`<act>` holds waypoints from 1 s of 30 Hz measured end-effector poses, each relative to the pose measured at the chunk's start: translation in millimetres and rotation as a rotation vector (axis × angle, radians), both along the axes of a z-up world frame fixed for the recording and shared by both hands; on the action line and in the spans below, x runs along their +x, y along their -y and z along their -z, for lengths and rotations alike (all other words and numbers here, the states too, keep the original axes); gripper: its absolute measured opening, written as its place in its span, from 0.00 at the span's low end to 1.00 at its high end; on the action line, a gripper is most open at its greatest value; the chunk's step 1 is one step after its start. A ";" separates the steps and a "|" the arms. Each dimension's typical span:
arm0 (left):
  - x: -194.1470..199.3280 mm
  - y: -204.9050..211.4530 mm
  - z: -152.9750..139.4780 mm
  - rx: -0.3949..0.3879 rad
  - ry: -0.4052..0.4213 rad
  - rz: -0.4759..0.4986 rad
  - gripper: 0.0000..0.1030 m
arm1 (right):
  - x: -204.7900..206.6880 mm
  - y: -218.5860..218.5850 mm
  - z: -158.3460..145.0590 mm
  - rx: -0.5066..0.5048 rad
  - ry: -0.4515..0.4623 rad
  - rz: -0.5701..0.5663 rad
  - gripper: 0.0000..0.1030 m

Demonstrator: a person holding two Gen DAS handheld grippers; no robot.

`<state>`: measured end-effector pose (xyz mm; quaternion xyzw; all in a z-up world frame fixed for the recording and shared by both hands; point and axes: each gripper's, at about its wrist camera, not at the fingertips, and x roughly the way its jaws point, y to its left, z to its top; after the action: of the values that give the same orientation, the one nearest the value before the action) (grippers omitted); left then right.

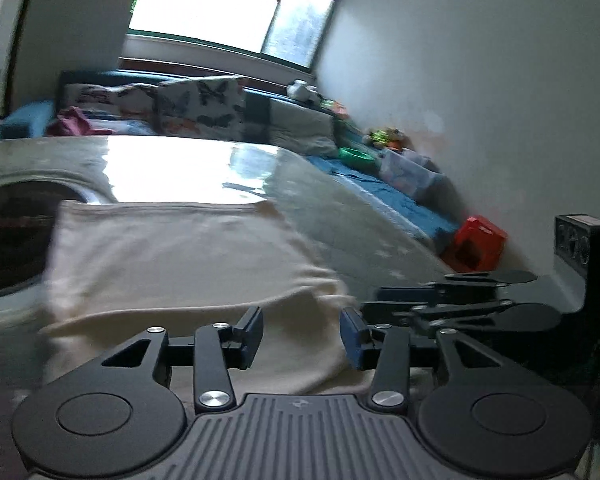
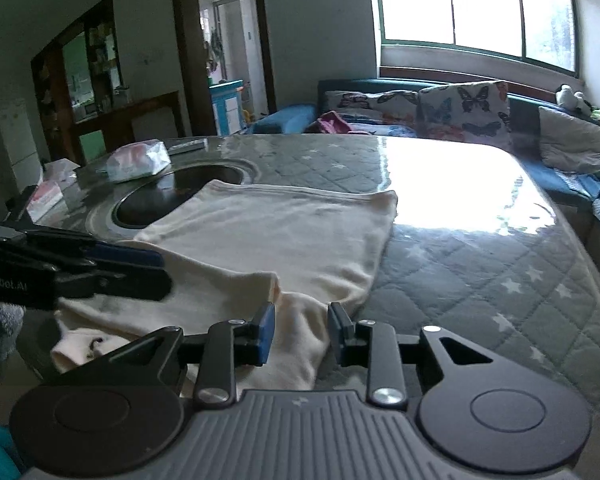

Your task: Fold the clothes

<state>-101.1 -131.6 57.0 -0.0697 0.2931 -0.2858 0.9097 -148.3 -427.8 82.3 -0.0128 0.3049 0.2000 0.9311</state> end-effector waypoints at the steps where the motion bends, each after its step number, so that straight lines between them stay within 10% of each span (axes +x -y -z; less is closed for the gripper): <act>1: -1.0 -9.4 0.8 0.010 0.007 -0.019 0.45 | 1.8 -3.8 0.4 0.000 -0.001 -0.011 0.28; 14: -8.8 -104.0 17.8 0.071 -0.022 -0.245 0.45 | 16.5 -38.8 17.0 -0.028 -0.098 -0.069 0.27; 30: -6.4 -103.5 29.5 0.089 -0.023 -0.203 0.45 | 8.8 -46.6 -0.3 -0.048 -0.060 -0.039 0.07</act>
<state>-107.5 -28.2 27.5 -0.0619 0.3071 -0.1781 0.9328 -139.5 -381.2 82.6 -0.0351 0.3369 0.2112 0.9169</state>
